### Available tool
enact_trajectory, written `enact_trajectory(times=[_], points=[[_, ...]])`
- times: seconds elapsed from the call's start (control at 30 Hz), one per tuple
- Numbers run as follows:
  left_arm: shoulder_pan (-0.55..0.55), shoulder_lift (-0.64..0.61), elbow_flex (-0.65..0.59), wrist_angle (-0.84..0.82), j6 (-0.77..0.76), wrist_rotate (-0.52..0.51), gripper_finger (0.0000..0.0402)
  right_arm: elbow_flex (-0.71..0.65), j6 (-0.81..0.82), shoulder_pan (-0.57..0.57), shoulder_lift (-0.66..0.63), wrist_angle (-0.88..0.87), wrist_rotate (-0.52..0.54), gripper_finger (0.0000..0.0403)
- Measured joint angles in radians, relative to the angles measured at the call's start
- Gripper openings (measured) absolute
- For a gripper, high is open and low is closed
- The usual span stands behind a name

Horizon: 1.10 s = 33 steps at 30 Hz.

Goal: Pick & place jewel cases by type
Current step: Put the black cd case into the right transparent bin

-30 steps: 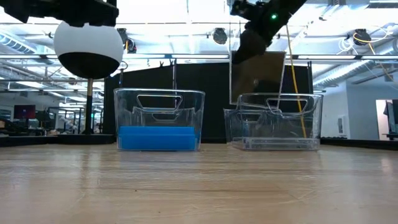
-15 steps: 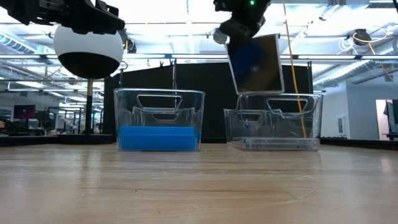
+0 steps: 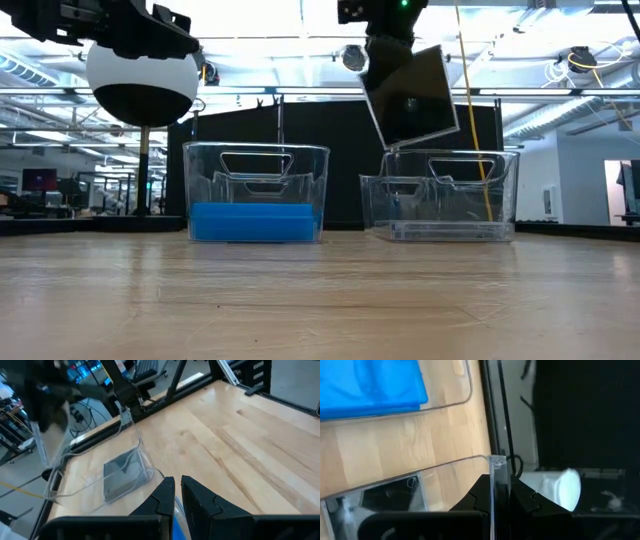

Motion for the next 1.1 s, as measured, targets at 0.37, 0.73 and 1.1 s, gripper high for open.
enact_trajectory(times=[0.37,0.73,1.1], points=[[0.0,0.0,0.0,-0.074,0.021,0.001,0.0042,-0.242,-0.458,-0.003,-0.233,0.376,-0.336,0.0018],[0.0,0.0,0.0,-0.083,0.047,0.007,0.0042,-0.683,-0.703,-0.218,-0.561,0.77,-0.91,0.0018],[0.0,0.0,0.0,-0.069,-0.006,-0.049,0.0042,-0.743,-0.722,-0.307,-0.644,0.884,-1.204,0.0018]])
